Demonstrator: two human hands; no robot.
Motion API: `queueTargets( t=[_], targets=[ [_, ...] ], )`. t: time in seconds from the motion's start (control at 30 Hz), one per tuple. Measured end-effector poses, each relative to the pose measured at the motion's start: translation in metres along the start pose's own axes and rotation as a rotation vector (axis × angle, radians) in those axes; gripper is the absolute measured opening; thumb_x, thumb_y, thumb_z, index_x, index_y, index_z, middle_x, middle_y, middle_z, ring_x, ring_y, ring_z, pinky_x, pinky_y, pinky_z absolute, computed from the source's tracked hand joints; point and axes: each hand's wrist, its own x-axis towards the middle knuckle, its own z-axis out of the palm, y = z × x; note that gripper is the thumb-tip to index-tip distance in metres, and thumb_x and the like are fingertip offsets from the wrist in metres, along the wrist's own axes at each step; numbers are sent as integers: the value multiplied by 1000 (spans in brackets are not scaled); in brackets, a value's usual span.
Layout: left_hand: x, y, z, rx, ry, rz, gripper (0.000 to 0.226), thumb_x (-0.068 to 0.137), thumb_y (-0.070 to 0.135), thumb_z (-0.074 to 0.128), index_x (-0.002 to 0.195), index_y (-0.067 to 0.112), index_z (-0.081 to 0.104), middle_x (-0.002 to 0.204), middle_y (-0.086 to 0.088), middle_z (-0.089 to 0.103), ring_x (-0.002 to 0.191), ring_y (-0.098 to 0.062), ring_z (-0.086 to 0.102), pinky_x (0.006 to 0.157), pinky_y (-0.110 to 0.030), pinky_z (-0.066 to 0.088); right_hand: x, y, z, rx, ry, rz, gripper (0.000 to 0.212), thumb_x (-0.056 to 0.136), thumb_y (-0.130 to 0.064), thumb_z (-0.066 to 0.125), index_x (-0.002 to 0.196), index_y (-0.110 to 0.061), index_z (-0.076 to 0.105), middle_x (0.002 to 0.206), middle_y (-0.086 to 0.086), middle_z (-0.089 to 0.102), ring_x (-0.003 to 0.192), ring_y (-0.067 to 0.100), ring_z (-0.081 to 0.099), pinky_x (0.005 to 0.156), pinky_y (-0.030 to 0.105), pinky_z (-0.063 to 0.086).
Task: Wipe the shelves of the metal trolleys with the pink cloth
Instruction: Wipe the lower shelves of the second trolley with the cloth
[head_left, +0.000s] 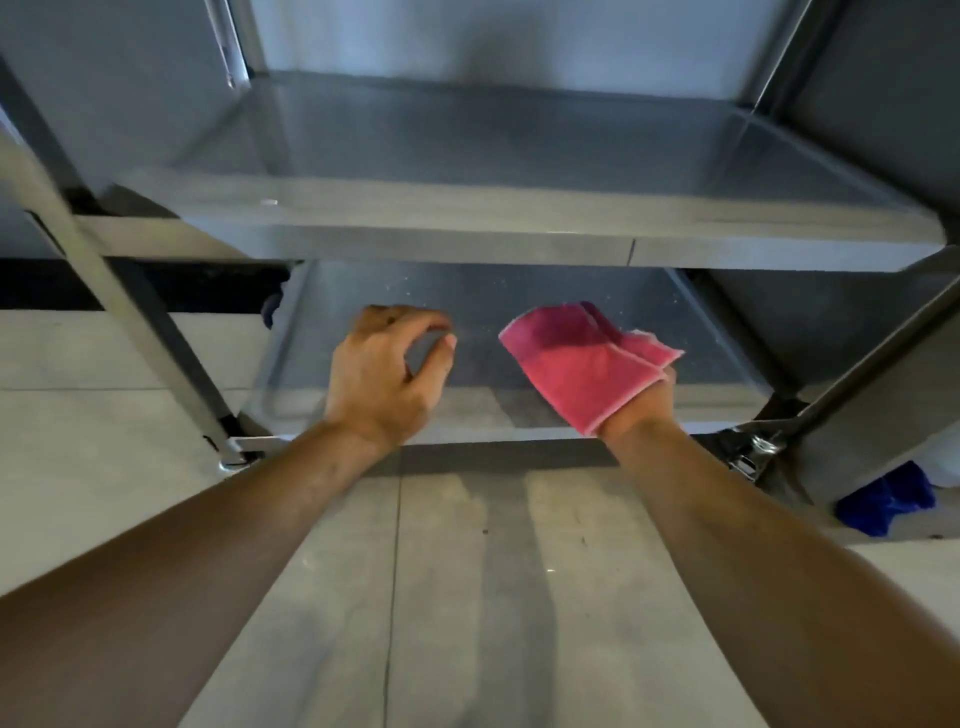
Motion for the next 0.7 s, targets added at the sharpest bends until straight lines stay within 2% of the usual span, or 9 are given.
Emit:
queueTargets(
  t=[0.1, 0.13, 0.23, 0.27, 0.3, 0.33, 0.43, 0.6, 0.7],
  targets=[
    [6, -23, -21, 33, 92, -65, 39, 92, 40, 48, 106, 14, 74, 106, -6, 74, 100, -27, 63, 89, -36, 47, 1, 4, 46, 18, -292, 106, 53, 109, -50, 36, 94, -19, 77, 87, 0, 68, 89, 19, 67, 94, 28, 49],
    [7, -30, -28, 52, 120, -86, 39, 93, 38, 47, 108, 14, 73, 107, -7, 73, 101, -27, 62, 93, -36, 43, 1, 16, 58, -167, -368, 79, 56, 107, -58, 34, 102, -25, 78, 96, -2, 70, 100, 17, 63, 97, 28, 46],
    [4, -47, -41, 93, 156, -160, 35, 94, 32, 49, 113, 12, 72, 112, -9, 72, 106, -27, 61, 97, -36, 42, -4, 72, 62, -1348, -656, -244, 63, 98, -76, 14, 128, -51, 63, 132, 6, 66, 123, 21, 60, 106, 40, 46],
    [2, -51, -43, 100, 148, -183, 36, 94, 31, 50, 114, 11, 72, 114, -10, 72, 107, -28, 61, 98, -37, 43, 0, 92, 56, -1738, -718, -360, 62, 98, -73, 13, 145, -50, 48, 151, 7, 52, 138, 24, 50, 116, 45, 38],
    [1, -57, -45, 110, 132, -209, 37, 94, 32, 50, 116, 10, 71, 116, -10, 72, 109, -29, 62, 99, -40, 45, 7, 109, 49, -2026, -751, -479, 63, 101, -68, 12, 158, -45, 27, 167, 3, 29, 153, 23, 27, 125, 47, 22],
    [-1, -62, -47, 118, 119, -237, 39, 93, 33, 50, 118, 10, 71, 118, -10, 71, 112, -29, 61, 99, -42, 46, 13, 120, 43, -2186, -768, -554, 64, 104, -63, 12, 163, -38, 11, 172, -3, 8, 158, 21, 7, 128, 45, 5],
    [-6, -78, -48, 134, 98, -301, 45, 92, 39, 48, 124, 14, 67, 126, -7, 68, 118, -27, 58, 100, -41, 47, 33, 127, 29, -2362, -816, -685, 67, 105, -61, 16, 163, -32, -1, 172, -2, -7, 157, 23, -10, 121, 39, -14],
    [-14, -111, -37, 211, 15, -346, 58, 90, 54, 37, 132, 20, 58, 137, -6, 61, 119, -28, 57, 97, -40, 49, 40, 137, 24, -2469, -803, -717, 82, 89, -69, -9, 162, -32, -7, 171, 0, -9, 157, 26, -12, 126, 45, -11],
    [-20, -129, -26, 230, -5, -456, 62, 89, 56, 35, 135, 20, 53, 132, -8, 61, 117, -30, 57, 88, -38, 49, 35, 153, 34, -2434, -830, -738, 81, 90, -65, -10, 163, -29, -7, 171, 2, -8, 157, 27, -11, 125, 45, -12]
  ],
)
